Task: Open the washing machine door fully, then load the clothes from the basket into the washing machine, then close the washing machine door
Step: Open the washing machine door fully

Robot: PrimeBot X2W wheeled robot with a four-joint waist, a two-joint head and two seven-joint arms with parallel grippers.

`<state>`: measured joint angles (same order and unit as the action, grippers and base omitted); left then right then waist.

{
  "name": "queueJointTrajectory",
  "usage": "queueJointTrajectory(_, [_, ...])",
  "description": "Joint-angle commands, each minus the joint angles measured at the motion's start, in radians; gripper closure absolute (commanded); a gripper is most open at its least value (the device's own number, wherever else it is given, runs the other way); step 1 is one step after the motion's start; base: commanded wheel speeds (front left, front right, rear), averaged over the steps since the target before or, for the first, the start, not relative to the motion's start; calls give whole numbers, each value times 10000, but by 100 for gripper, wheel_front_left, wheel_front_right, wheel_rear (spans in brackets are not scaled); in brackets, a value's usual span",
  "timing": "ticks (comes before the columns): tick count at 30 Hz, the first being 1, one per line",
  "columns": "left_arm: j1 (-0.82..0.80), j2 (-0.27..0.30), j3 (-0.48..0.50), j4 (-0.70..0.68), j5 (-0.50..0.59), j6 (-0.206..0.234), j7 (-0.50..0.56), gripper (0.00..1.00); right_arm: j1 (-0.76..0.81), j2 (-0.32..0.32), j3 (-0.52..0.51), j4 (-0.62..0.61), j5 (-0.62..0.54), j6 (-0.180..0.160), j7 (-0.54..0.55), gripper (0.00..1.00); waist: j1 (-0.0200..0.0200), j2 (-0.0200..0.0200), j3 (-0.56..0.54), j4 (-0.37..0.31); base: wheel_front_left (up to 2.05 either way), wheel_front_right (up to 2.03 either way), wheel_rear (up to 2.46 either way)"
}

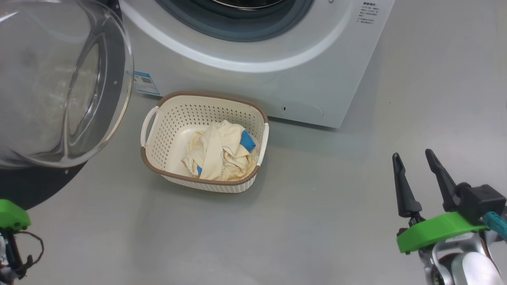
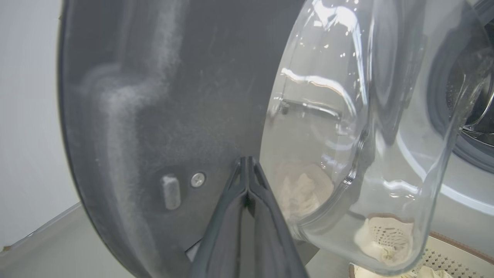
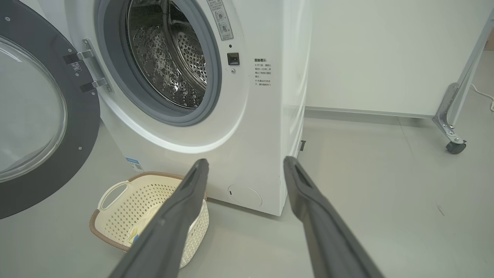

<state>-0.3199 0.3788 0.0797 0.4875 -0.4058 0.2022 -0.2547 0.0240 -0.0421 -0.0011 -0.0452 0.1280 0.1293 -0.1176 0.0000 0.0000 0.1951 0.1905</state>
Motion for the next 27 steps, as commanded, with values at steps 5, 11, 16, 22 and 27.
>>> queueJointTrajectory(5, [-852, 810, 981, 314, 308, -164, -69, 100, -503, -81, 252, -299, -83, 14, -76, 0, 0, 0, 172, -103, 0, 0, 0])
queueJointTrajectory(11, [-1214, 948, 1317, 802, 523, -316, -69, 100, -596, -81, 307, -215, -74, 14, -89, 0, 0, 0, 240, -163, 0, 0, 0])
queueJointTrajectory(16, [-1500, 1116, 1612, 1245, 748, -480, -69, 100, -641, -81, 408, -136, -60, 14, -117, 0, 0, 0, 269, -235, 0, 0, 0])
queueJointTrajectory(22, [-1726, 1099, 1930, 1579, 961, -603, -70, 100, -691, -81, 420, -7, 16, 14, -199, 0, 0, 0, 250, -293, 0, 0, 0])
queueJointTrajectory(27, [-1603, 935, 2216, 1548, 1173, -696, -70, 100, -683, -81, 500, 99, 131, 14, -299, 0, 0, 0, 190, -365, 0, 0, 0])
